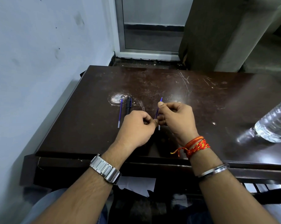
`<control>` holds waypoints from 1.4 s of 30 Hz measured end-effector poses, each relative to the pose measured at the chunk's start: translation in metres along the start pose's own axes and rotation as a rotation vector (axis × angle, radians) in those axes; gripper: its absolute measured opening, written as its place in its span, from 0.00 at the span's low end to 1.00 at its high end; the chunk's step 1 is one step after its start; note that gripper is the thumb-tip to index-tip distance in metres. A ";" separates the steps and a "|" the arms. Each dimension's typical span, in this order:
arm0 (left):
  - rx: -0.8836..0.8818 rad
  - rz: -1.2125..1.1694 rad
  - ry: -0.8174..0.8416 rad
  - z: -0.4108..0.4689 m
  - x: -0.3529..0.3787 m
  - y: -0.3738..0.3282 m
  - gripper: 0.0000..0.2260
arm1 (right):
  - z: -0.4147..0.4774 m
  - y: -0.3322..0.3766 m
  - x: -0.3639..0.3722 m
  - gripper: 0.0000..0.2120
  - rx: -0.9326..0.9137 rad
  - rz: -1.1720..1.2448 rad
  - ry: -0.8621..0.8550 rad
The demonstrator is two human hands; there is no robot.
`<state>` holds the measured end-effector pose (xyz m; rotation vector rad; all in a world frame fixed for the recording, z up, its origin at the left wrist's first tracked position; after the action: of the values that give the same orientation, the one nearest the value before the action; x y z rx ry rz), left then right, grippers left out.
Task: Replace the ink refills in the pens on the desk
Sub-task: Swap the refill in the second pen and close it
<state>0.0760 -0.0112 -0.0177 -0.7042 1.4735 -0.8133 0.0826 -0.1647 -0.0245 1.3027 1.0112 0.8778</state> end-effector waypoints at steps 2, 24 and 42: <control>-0.017 0.025 -0.002 0.000 -0.001 0.003 0.12 | 0.000 -0.001 0.000 0.09 0.006 -0.002 -0.003; 0.042 0.015 -0.048 0.000 -0.008 -0.002 0.12 | -0.006 -0.006 0.014 0.08 0.091 -0.134 0.196; 0.053 0.023 -0.052 -0.001 -0.009 -0.003 0.12 | -0.004 -0.009 0.013 0.08 0.115 -0.168 0.192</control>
<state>0.0755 -0.0051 -0.0102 -0.6628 1.4062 -0.8083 0.0828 -0.1519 -0.0342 1.2244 1.3190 0.8366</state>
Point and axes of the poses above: each hand's wrist, its own z-axis towards the middle knuckle, its own x-axis out of the palm, y = z × x, the point moved 7 cm from there along z, towards the middle knuckle, and after that the axes turned 1 degree about -x, right-handed, at the moved point
